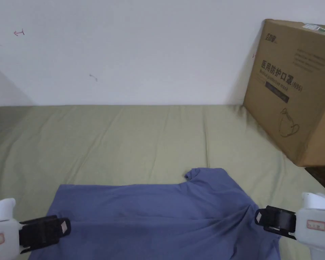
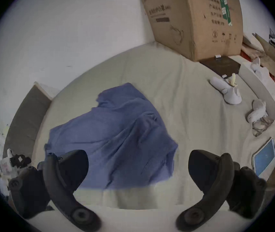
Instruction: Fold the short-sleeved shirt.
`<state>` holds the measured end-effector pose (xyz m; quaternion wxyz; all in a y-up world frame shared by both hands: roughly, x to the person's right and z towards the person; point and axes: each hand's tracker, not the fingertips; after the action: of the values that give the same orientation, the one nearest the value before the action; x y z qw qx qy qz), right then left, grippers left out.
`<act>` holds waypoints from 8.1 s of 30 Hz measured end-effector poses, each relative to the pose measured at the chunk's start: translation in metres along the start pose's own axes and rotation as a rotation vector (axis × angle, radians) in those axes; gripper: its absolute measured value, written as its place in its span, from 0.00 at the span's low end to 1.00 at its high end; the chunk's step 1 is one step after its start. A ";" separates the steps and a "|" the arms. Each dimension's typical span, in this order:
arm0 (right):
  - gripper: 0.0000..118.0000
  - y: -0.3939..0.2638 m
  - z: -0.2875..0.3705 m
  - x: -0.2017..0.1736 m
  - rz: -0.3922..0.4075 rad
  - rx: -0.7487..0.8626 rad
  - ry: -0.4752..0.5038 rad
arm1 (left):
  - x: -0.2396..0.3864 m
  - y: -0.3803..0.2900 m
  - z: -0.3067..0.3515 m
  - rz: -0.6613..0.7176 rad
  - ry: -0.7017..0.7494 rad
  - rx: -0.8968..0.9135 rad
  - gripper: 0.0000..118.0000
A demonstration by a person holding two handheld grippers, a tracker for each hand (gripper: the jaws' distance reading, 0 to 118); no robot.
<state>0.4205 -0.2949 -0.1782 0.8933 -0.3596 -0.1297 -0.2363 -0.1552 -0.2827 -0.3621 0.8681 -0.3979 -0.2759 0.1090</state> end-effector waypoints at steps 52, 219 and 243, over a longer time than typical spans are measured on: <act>0.98 -0.015 -0.103 0.050 -0.022 -0.344 -0.209 | -0.017 0.000 -0.012 -0.064 0.265 -0.099 0.02; 0.00 -0.002 0.050 -0.141 0.254 0.118 -0.115 | 0.132 0.004 0.024 -0.206 0.168 0.214 0.00; 0.00 -0.008 0.026 -0.156 0.282 -0.015 -0.077 | -0.191 -0.076 -0.065 0.768 -0.505 -0.245 1.00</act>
<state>0.2815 -0.2298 -0.2177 0.9094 -0.3896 -0.1106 -0.0953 -0.2781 -0.4517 -0.4147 0.6175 -0.5314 -0.3223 0.4822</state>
